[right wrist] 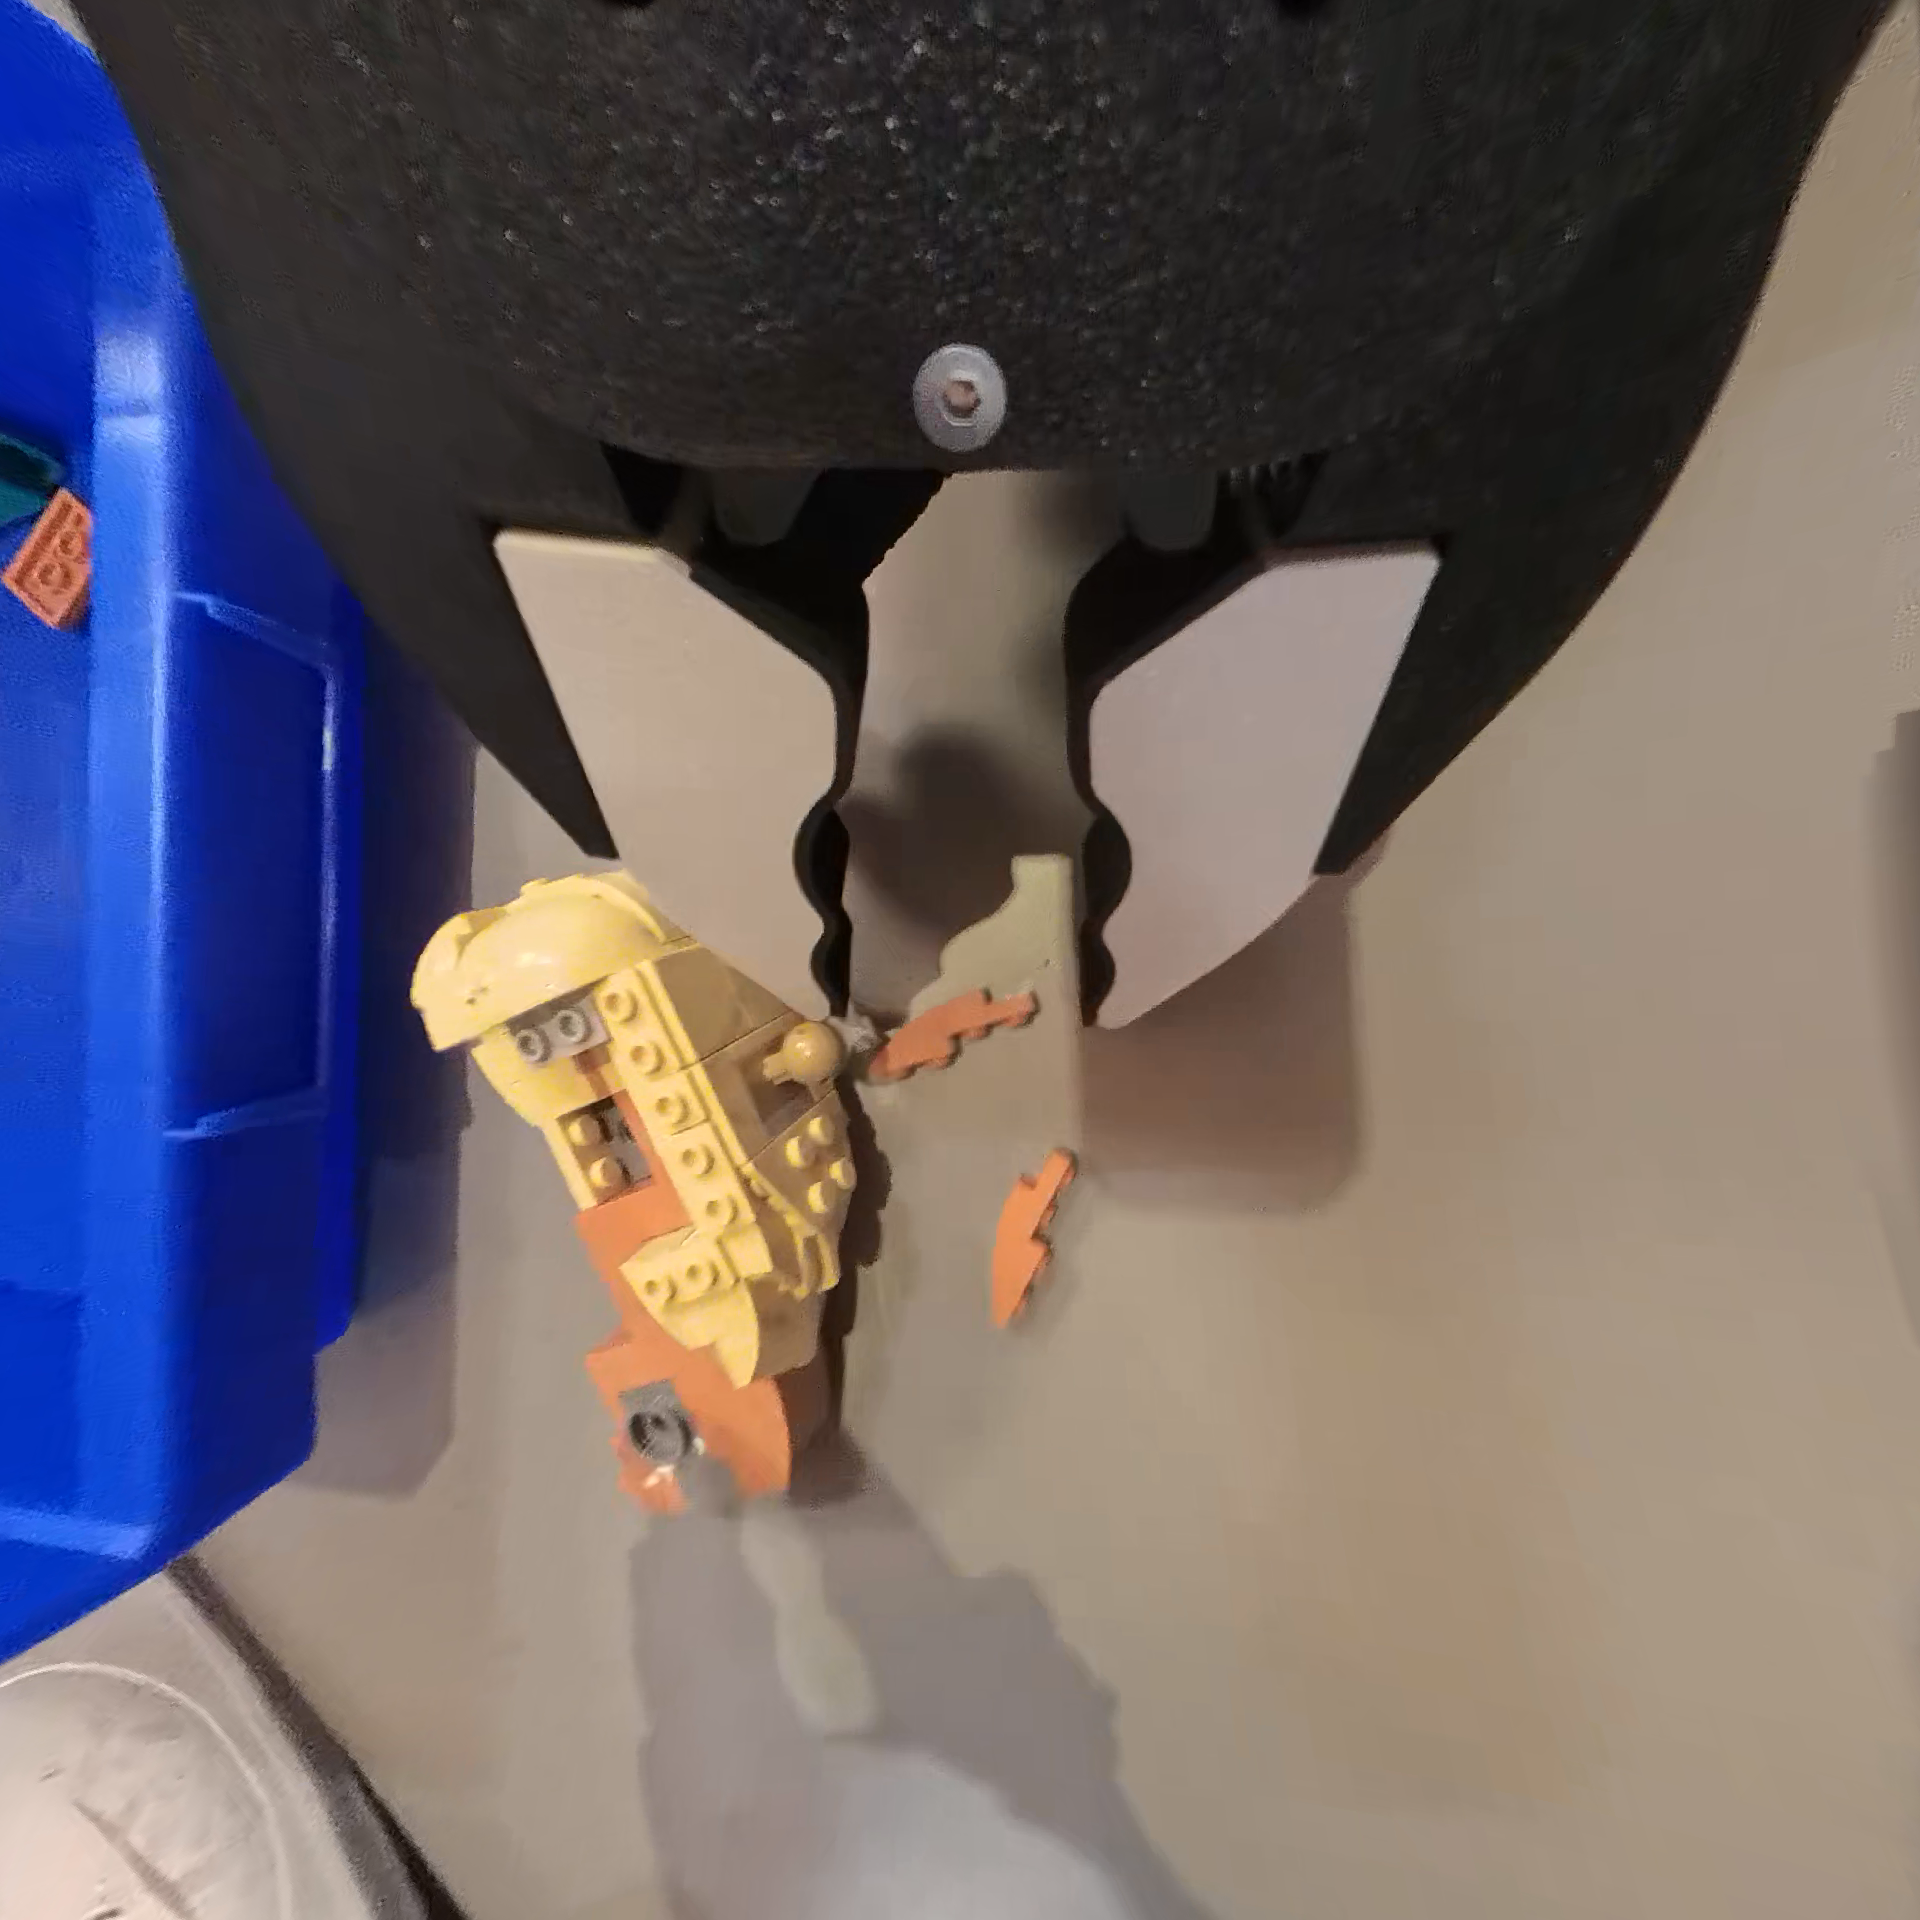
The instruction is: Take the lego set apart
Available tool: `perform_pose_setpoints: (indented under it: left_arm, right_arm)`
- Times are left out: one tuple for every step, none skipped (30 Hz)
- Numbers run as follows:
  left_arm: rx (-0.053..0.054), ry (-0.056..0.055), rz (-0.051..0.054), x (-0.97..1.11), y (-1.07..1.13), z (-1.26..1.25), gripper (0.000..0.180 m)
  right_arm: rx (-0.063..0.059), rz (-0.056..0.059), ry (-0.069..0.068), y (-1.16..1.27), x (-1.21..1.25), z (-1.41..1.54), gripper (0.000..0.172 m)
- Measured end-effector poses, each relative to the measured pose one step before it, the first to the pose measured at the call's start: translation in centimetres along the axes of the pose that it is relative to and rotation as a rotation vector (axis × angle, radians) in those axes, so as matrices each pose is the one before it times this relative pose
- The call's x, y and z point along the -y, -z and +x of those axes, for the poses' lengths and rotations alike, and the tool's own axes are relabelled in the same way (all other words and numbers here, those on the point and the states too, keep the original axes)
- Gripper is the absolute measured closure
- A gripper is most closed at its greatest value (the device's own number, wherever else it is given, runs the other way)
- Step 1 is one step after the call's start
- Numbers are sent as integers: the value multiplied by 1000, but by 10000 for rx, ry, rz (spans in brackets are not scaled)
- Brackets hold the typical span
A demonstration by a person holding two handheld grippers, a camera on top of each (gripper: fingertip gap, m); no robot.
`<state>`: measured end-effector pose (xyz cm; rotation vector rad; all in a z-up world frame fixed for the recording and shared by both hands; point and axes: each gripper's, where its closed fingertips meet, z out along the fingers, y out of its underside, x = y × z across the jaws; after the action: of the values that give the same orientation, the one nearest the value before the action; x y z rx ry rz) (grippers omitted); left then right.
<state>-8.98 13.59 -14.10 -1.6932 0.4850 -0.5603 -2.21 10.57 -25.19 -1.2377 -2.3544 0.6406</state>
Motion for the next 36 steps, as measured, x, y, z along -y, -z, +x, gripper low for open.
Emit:
perform_pose_setpoints:
  left_arm:
    - [-4, 11, 2, -6, -4, -2, 171]
    - [-9, 15, 7, -1, 0, 13, 171]
    - [-6, 3, -4, -14, -6, 2, 172]
    - [-2, -8, -11, -26, -4, 26, 172]
    - [1, -17, -5, -9, 1, 23, 172]
    - [4, -16, -8, -1, 3, 7, 172]
    - [10, -11, -4, 11, 10, 9, 173]
    - [3, -14, 12, 20, 11, 14, 173]
    - [7, -11, 11, 28, 19, 3, 173]
    - [9, -7, 5, 12, 14, -4, 173]
    - [10, -2, 5, 24, 13, -15, 174]
    - [15, -1, 15, 34, 21, -22, 174]
    - [13, -1, 19, 48, 27, -13, 174]
    - [7, -1, 25, 55, 30, 1, 174]
    - [10, -1, 35, 75, 33, 4, 174]
    - [5, -1, 37, 88, 27, 19, 174]
    - [-9, -3, 25, 57, 10, 31, 175]
    - [-9, -11, 15, 33, 11, 45, 175]
    - [1, -17, 8, 27, -11, 32, 175]
    - [-9, -12, -2, 4, 1, 40, 175]
    - [-14, -3, 0, 9, -3, 39, 176]
    - [-2, 0, 7, 25, 8, 25, 176]
    - [-4, -12, 7, 24, 9, 32, 176]
    - [8, -24, 7, 42, 20, 16, 176]
    - [31, -22, 20, 57, 43, -39, 176]
    - [23, 1, 21, 43, 28, -48, 176]
    - [18, 17, 19, 32, 44, -68, 176]
    - [33, 13, 18, 41, 40, -83, 176]
    - [45, 5, 23, 37, 41, -112, 176]
    - [36, 6, 23, 36, 42, -87, 176]
    - [29, 7, 18, 22, 42, -92, 176]
    - [25, 12, 7, 1, 21, -79, 176]
    - [19, 11, 1, -15, 10, -70, 176]
    - [15, 7, 2, -15, 4, -60, 176]
    - [5, 2, 2, -7, 14, -31, 176]
    - [2, -1, -1, -20, -4, -19, 177]
  right_arm:
    - [-171, 24, -113, -159, 144, 234, 130]
    - [-18, 55, -124, -142, 161, 22, 132]
    - [45, 57, -112, -119, 133, -64, 135]
    - [18, 19, -96, -75, 56, -1, 139]
    - [-35, -21, -51, -52, -20, 86, 148]
    - [-99, -61, -23, -16, -117, 198, 159]
    - [-129, -53, -64, -6, -108, 271, 162]
    - [-52, -30, -74, 23, -81, 186, 162]
    - [31, -14, -14, 47, -60, 58, 162]
    - [64, 7, 6, 59, -63, -3, 162]
    - [131, 47, -21, 94, -5, -63, 162]
    - [261, 194, 20, 248, 187, -227, 163]
    - [314, 433, 64, 518, 508, -286, 163]
    - [221, 672, -3, 759, 869, -76, 163]
    - [-52, 874, -99, 906, 1220, 434, 163]
    - [-534, 1004, -258, 992, 1449, 1267, 163]
    - [-1037, 1007, -517, 977, 1491, 2194, 163]
    - [-1311, 829, -662, 810, 1217, 2734, 162]
    - [-1383, 543, -546, 594, 764, 2798, 162]
    - [-1226, 263, -291, 322, 304, 2449, 155]
    - [-820, 1, -41, 70, -109, 1674, 146]
    - [-396, -158, 120, -73, -391, 856, 140]
    - [-118, -178, 217, -90, -427, 225, 136]
    - [21, -116, 308, -55, -274, -200, 135]
    - [141, -36, 383, -3, -64, -538, 135]
    - [342, 14, 415, 39, 138, -938, 136]
    - [615, 58, 414, 80, 267, -1420, 138]
    - [890, 49, 401, 84, 280, -1914, 141]
    - [1106, -79, 345, -9, 76, -2317, 145]
    - [1095, -248, 239, -214, -158, -2367, 148]
    - [895, -355, 154, -436, -312, -2097, 149]
    - [705, -413, 131, -602, -406, -1793, 151]
    - [571, -454, 136, -674, -460, -1526, 151]
    - [390, -471, 154, -672, -507, -1135, 151]
    - [114, -369, 150, -594, -368, -606, 151]
    - [-21, -215, 55, -465, -169, -269, 151]
